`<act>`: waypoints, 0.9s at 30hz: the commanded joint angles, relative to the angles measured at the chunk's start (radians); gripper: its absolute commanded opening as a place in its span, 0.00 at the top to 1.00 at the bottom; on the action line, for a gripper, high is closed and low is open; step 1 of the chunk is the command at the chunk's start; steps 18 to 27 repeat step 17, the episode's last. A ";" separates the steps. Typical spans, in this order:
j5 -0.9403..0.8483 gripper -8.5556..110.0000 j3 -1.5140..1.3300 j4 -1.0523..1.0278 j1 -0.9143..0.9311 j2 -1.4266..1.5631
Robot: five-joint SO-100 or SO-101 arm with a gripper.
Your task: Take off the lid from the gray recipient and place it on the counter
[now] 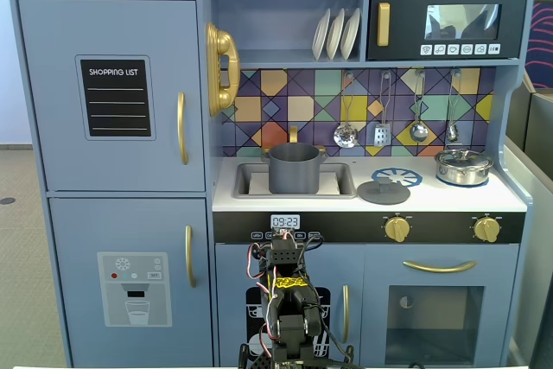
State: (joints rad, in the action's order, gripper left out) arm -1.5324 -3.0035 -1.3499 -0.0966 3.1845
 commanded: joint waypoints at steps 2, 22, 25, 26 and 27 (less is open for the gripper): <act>-0.005 0.88 0.002 -0.181 0.008 -0.008; -0.005 0.86 0.002 -0.181 0.008 -0.008; -0.005 0.86 0.002 -0.181 0.008 -0.008; -0.005 0.86 0.002 -0.181 0.008 -0.008; -0.005 0.86 0.002 -0.181 0.008 -0.008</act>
